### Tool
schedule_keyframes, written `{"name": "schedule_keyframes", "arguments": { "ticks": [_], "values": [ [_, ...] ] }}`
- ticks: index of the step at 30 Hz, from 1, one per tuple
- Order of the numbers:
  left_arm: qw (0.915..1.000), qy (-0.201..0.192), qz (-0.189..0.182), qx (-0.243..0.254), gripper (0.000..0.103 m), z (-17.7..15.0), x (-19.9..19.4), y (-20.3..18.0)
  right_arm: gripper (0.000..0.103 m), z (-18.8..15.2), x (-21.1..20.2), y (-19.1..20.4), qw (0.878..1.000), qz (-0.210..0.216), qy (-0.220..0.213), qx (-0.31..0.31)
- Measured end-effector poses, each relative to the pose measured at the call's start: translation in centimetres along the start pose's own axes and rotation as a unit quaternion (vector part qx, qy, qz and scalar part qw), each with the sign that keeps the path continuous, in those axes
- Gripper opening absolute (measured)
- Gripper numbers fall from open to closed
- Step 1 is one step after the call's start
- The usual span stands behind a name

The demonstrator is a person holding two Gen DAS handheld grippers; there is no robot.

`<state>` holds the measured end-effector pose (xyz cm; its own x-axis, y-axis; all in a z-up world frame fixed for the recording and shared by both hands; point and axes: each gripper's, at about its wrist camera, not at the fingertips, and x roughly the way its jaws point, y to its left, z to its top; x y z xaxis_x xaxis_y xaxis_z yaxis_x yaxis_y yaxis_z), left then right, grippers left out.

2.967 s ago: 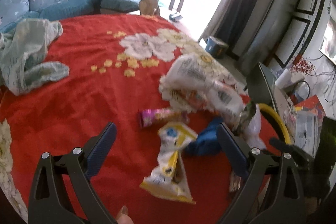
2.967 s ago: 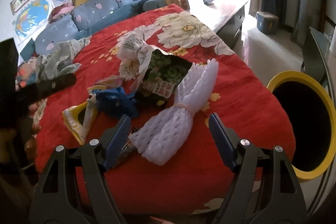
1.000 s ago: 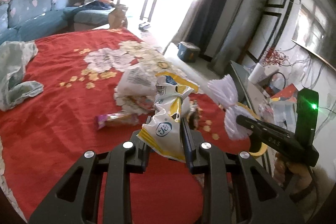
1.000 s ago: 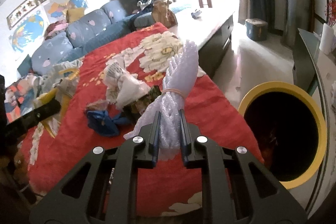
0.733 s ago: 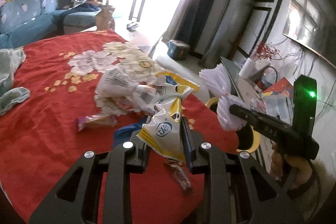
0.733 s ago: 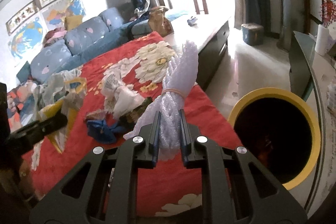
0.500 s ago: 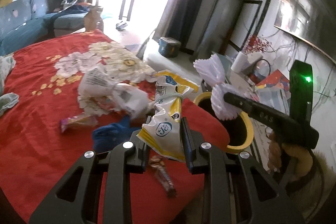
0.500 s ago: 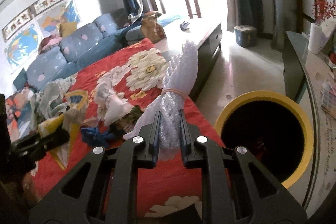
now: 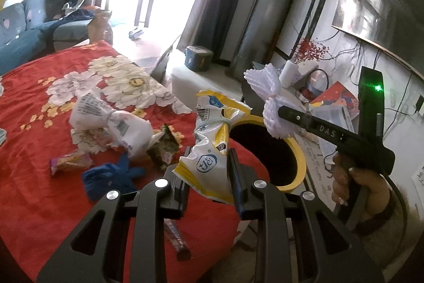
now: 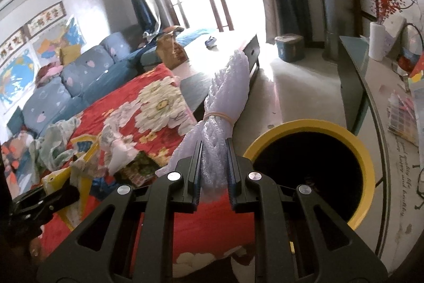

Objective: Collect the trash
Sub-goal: 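Carry both items over the yellow bin and open both grippers to drop them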

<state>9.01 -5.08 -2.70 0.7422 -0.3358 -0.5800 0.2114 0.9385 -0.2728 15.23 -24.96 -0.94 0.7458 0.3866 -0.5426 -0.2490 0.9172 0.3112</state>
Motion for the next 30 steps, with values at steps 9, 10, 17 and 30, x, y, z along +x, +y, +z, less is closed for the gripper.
{"name": "schedule_keyframes", "arguments": {
  "ticks": [9,10,17,30],
  "values": [
    [0.9998,0.004,-0.016,0.008,0.025,0.4,1.3,-1.8,0.011,0.4,-0.2,-2.8,0.999,-0.021,-0.010,0.025],
    [0.9998,0.004,-0.018,0.009,0.025,0.4,1.4,-2.0,0.011,0.5,-0.3,-3.1,0.999,-0.023,-0.010,0.029],
    [0.9994,0.009,-0.028,0.019,0.025,0.5,2.5,-3.4,0.011,0.6,-0.3,-4.8,0.998,-0.035,-0.013,0.044],
    [0.9983,0.022,-0.041,0.034,0.025,0.8,4.6,-6.0,0.011,0.5,-0.5,-8.5,0.996,-0.052,-0.007,0.075]
  ]
}}
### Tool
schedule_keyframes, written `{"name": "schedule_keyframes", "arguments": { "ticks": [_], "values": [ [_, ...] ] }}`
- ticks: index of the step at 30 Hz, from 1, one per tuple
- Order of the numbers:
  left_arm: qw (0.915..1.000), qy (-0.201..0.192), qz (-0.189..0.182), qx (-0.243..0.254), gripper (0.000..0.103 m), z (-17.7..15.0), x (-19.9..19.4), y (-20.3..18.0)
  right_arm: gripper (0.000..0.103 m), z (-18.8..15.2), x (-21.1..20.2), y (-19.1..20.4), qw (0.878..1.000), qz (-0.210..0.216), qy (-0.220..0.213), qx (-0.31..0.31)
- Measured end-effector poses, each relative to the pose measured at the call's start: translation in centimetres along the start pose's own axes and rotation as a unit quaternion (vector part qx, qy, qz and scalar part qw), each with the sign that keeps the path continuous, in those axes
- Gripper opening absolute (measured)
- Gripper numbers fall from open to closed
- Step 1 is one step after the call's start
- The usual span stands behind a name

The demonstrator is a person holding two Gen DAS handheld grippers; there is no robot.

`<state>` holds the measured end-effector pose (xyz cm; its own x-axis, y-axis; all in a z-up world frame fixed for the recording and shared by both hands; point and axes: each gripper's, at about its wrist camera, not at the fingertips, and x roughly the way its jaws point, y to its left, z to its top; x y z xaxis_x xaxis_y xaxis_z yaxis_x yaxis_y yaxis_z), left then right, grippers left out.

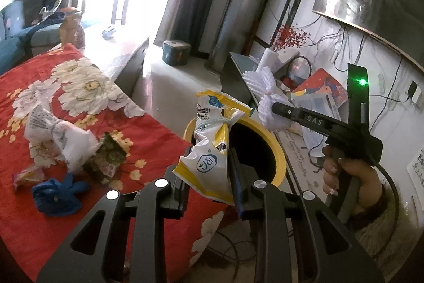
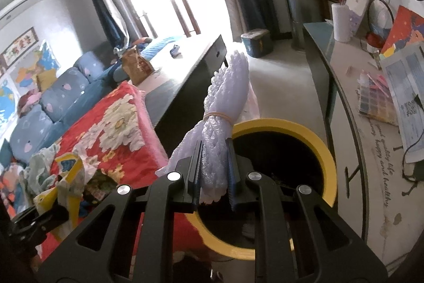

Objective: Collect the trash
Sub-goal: 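Carry both items over the yellow bin and open both grippers to drop them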

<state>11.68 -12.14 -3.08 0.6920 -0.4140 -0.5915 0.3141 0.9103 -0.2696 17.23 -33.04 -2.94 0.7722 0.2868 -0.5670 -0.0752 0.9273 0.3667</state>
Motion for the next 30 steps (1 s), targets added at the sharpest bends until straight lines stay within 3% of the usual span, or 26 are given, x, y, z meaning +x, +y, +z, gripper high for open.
{"name": "schedule_keyframes", "arguments": {
  "ticks": [20,30],
  "values": [
    [0.9994,0.030,-0.013,-0.001,0.025,-0.1,5.1,-2.7,0.011,-0.6,1.5,-5.2,0.999,-0.023,0.022,0.041],
    [0.9983,0.057,-0.010,0.000,0.025,-0.6,8.5,-3.4,0.012,-1.2,2.4,-6.2,0.998,-0.026,0.044,0.034]
  ]
}}
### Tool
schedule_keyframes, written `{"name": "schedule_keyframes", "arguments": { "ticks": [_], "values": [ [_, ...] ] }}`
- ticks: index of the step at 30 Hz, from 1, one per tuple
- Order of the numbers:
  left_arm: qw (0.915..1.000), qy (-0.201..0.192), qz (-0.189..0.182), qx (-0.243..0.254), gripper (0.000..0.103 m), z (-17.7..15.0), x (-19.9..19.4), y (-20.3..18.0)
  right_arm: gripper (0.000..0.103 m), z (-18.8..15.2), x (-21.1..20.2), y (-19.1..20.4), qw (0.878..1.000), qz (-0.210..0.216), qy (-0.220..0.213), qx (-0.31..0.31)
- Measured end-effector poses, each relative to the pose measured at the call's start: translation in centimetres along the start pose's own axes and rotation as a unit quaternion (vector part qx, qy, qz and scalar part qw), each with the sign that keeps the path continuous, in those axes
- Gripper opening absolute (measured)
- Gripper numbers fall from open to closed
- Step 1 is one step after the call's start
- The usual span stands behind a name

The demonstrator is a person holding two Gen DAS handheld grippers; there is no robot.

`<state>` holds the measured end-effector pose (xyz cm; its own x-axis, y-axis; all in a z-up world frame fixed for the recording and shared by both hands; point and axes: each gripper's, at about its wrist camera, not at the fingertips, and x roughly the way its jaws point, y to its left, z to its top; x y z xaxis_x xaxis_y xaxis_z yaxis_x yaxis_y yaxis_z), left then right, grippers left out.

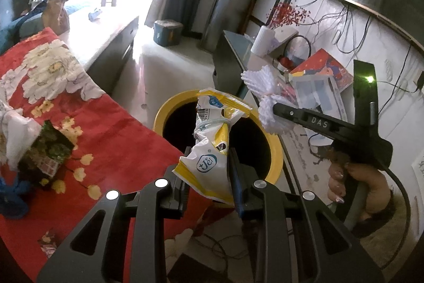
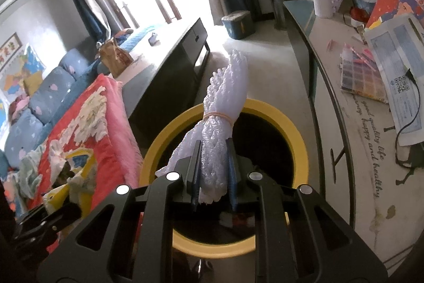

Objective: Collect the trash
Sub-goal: 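Carry both items over the yellow bin and open both grippers to drop them, then move both open grippers from the bin back over the bedspread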

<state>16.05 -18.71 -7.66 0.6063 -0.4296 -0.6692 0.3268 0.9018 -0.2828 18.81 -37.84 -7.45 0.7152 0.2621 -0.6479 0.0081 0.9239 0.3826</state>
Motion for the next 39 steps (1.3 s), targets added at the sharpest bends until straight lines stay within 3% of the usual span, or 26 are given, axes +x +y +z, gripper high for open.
{"name": "schedule_keyframes", "arguments": {
  "ticks": [18,19,20,21,22,25,35,39],
  "values": [
    [0.9991,0.036,0.011,0.018,0.025,0.9,6.2,-1.9,0.017,-0.9,1.8,-2.0,0.999,-0.003,0.034,0.012],
    [0.9991,0.037,0.013,0.017,0.026,1.0,6.6,-1.8,0.020,-0.9,1.9,-2.1,0.999,-0.002,0.036,0.013],
    [0.9989,0.041,0.014,0.016,0.027,1.1,7.0,-1.7,0.032,-0.9,2.0,-2.2,0.999,-0.003,0.038,0.016],
    [0.9989,0.043,0.016,0.014,0.028,1.2,7.2,-1.6,0.036,-1.0,2.0,-2.4,0.999,-0.005,0.038,0.023],
    [0.9988,0.045,0.018,0.012,0.032,1.3,7.4,-1.4,0.039,-1.0,2.0,-2.6,0.999,-0.007,0.037,0.032],
    [0.9991,0.035,0.024,0.006,0.064,1.6,7.4,-1.0,0.046,-1.0,1.8,-2.7,0.999,-0.011,0.032,0.036],
    [0.9990,-0.015,0.041,-0.005,0.086,2.3,3.8,-0.3,0.056,-0.5,0.5,-2.1,0.999,-0.022,0.001,0.028],
    [0.9981,-0.032,0.051,-0.010,0.090,2.4,2.1,0.3,0.059,-0.4,-0.2,-1.4,1.000,-0.017,-0.011,0.022]
  ]
}}
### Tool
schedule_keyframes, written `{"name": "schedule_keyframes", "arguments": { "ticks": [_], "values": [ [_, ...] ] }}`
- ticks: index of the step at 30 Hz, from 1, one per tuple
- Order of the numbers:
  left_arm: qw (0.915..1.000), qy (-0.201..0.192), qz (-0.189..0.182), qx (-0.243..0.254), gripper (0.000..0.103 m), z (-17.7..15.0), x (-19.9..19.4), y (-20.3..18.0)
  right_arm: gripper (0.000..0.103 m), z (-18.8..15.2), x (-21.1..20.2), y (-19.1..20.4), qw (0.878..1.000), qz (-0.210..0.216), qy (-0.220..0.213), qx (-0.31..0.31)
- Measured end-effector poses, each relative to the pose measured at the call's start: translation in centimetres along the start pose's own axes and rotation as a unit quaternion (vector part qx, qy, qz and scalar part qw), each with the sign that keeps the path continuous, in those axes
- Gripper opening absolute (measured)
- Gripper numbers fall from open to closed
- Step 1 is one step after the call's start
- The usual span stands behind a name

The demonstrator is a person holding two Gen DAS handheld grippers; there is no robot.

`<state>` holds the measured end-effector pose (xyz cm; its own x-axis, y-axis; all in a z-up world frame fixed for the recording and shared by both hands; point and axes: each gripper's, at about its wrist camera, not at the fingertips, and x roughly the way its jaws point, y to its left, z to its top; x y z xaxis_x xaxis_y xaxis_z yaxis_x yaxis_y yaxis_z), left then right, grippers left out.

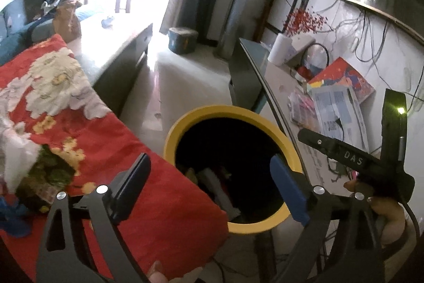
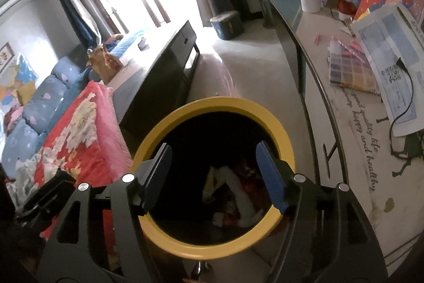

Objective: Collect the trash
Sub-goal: 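Move both open grippers from the bin back over the bedspread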

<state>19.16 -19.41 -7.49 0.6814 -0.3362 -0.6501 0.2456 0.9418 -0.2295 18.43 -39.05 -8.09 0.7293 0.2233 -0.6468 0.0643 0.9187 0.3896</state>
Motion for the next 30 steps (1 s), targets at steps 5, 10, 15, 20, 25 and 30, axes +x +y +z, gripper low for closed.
{"name": "schedule_keyframes", "arguments": {
  "ticks": [5,10,15,20,25,30],
  "values": [
    [0.9997,-0.021,0.011,-0.010,0.092,0.1,-2.1,1.1,0.063,0.2,-1.0,1.2,1.000,0.011,-0.012,-0.009],
    [0.9986,-0.043,0.025,-0.019,0.092,0.0,-4.5,2.4,0.065,0.3,-1.9,2.7,0.999,0.023,-0.022,-0.021],
    [0.9971,-0.060,0.033,-0.033,0.092,0.3,-6.5,3.5,0.068,0.1,-2.6,4.7,0.998,0.036,-0.028,-0.043],
    [0.9948,-0.082,0.047,-0.039,0.092,0.3,-8.3,4.6,0.070,-0.4,-3.3,7.0,0.996,0.051,-0.032,-0.064],
    [0.9923,-0.099,0.060,-0.045,0.092,0.1,-10.2,5.9,0.070,-0.9,-3.7,9.1,0.994,0.064,-0.031,-0.084],
    [0.9901,-0.109,0.070,-0.054,0.092,-0.1,-11.6,7.3,0.070,-1.5,-4.2,11.4,0.991,0.078,-0.029,-0.106]
  ]
}}
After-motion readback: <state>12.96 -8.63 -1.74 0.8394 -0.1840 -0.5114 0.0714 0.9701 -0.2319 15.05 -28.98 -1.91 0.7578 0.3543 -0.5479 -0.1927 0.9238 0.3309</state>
